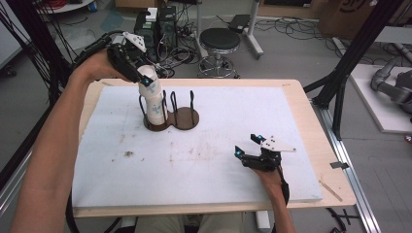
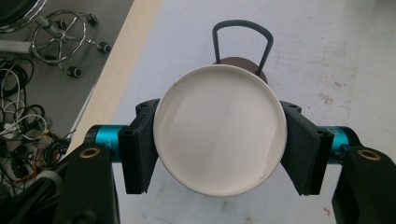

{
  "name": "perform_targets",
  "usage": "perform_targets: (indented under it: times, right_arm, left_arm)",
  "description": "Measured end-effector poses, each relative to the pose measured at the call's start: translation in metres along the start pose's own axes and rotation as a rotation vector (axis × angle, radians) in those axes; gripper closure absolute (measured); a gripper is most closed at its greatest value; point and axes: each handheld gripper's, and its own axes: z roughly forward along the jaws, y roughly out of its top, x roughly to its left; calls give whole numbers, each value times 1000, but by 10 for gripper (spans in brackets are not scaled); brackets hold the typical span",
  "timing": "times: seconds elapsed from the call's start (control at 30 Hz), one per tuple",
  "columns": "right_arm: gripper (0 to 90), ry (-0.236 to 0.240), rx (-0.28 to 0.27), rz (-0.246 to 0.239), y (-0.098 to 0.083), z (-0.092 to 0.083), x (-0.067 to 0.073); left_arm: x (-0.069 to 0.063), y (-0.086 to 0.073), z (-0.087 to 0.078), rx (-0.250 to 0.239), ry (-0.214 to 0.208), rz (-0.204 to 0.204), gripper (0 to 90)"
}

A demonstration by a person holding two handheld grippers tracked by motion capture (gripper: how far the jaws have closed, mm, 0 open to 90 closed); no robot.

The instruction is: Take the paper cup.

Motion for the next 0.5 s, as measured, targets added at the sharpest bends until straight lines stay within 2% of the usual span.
perform_targets:
  times: [0.1, 0.27, 0.33, 0.43, 0.5]
  right_arm:
    - [197, 1, -1, 1, 0, 0, 0]
    - [197, 0, 1, 0, 0, 0, 0]
    - [197, 0, -2, 4, 0, 0, 0]
    - [197, 2, -4, 6, 0, 0, 0]
    - [197, 0, -4, 4, 0, 0, 0]
  left_arm:
    - [-1, 1, -4, -4, -1, 11, 357]
    - [-4, 2, -9, -25, -6, 6, 357]
    - [-7, 2, -12, -42, -18, -18, 357]
    - [-14, 3, -19, -94, -30, -46, 358]
    - [-19, 3, -24, -116, -26, -49, 358]
